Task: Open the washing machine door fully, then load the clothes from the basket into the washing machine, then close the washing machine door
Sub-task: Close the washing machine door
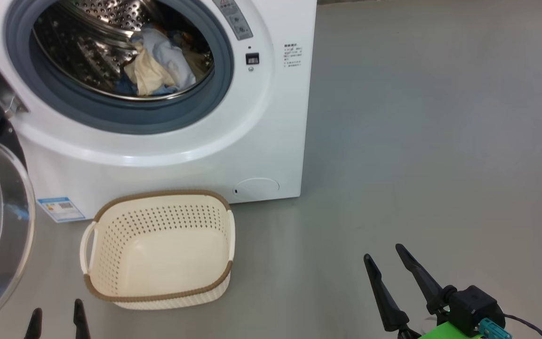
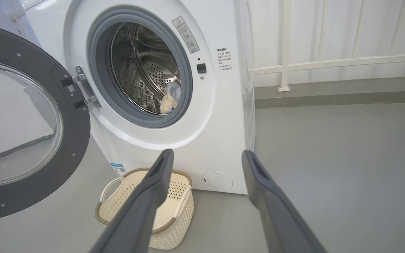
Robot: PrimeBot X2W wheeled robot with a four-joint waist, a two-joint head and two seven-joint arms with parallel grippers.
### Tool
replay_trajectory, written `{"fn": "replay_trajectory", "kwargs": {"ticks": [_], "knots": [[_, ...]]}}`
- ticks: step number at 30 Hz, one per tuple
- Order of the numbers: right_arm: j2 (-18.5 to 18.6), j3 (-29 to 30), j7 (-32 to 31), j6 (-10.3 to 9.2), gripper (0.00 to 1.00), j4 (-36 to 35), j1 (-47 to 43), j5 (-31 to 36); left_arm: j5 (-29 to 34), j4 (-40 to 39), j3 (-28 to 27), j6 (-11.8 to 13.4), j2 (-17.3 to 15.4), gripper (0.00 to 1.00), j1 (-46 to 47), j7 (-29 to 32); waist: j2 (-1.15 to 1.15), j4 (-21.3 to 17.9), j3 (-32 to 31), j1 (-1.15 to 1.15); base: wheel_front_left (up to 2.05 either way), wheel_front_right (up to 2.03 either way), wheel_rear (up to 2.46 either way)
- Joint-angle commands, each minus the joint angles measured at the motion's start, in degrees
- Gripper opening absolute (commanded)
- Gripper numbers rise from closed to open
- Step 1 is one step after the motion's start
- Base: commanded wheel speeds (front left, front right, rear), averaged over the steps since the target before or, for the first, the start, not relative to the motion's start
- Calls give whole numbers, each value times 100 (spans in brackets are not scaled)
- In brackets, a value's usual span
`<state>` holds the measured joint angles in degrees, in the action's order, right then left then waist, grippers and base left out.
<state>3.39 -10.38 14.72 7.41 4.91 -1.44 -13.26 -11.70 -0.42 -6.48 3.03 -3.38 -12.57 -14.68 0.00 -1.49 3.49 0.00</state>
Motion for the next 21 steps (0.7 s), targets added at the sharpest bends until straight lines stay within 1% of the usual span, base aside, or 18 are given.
{"fn": "replay_trajectory", "kwargs": {"ticks": [1,6,21], "knots": [[-1,-125,28,8,100,-126,110,-8,69,-103,-209,25,-30,100,307,-31,0,7,5,0,-83,83,0],[0,-132,28,8,100,-110,129,-9,109,-116,-203,-16,-21,100,320,-31,0,21,-6,0,-42,42,0],[-3,-132,28,8,100,-98,91,-3,106,-154,-210,2,20,100,265,-32,0,116,-80,0,0,0,0]]}}
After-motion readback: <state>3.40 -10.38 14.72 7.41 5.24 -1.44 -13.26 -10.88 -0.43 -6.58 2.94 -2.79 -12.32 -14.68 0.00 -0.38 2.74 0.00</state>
